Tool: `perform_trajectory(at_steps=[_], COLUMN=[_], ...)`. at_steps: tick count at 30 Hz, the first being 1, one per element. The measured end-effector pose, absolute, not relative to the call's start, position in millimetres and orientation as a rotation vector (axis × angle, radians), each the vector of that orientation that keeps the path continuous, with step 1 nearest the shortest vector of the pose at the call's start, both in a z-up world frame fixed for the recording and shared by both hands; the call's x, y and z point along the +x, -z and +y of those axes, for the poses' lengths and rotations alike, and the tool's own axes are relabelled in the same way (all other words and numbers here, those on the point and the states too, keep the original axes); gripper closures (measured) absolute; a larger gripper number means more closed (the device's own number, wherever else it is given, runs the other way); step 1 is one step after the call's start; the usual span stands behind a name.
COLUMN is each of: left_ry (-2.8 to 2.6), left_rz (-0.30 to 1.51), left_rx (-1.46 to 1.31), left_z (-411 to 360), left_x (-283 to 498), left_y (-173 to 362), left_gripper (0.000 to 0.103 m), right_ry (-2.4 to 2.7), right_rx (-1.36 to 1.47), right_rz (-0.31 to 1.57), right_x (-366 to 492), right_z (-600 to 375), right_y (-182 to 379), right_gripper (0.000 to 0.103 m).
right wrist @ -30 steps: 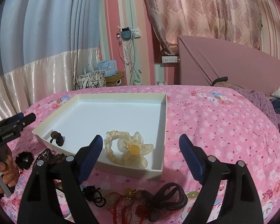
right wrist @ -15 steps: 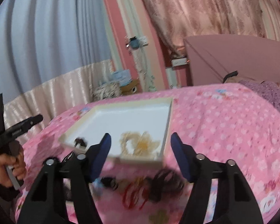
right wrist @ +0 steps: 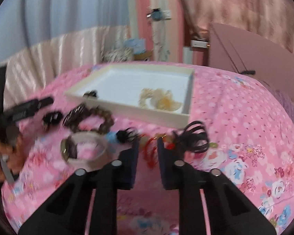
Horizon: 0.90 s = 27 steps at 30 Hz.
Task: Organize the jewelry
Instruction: 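Grasp the red string bracelet with the right tool while the left tool grasps the black leather bracelet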
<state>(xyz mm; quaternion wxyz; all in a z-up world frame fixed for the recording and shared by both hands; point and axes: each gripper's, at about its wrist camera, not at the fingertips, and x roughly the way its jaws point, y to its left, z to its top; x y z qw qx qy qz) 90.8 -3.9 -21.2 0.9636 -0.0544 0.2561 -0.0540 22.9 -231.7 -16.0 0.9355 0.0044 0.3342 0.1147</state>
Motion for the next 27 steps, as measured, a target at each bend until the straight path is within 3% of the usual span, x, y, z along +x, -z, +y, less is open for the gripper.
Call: perform_trajectory(at_steps=[15, 16, 17, 27], left_ry=[0.122, 0.121, 0.122, 0.141], left_rz=[0.548, 0.544, 0.544, 0.554], left_rx=[-0.111, -0.114, -0.113, -0.076], left_z=[-6, -6, -7, -16], left_x=[98, 97, 98, 100], left_y=[23, 23, 23, 24], left_gripper=[0.003, 0.003, 0.003, 0.003], right_ry=[-0.195, -0.196, -0.201, -0.274], right_rx=[0.008, 0.005, 0.004, 0.229], right_rz=[0.880, 0.876, 0.869, 0.580], right_x=[51, 50, 49, 23], right_z=[-231, -230, -229, -272], right_y=[44, 44, 43, -10], right_gripper=[0.090, 0.094, 0.099, 0.099])
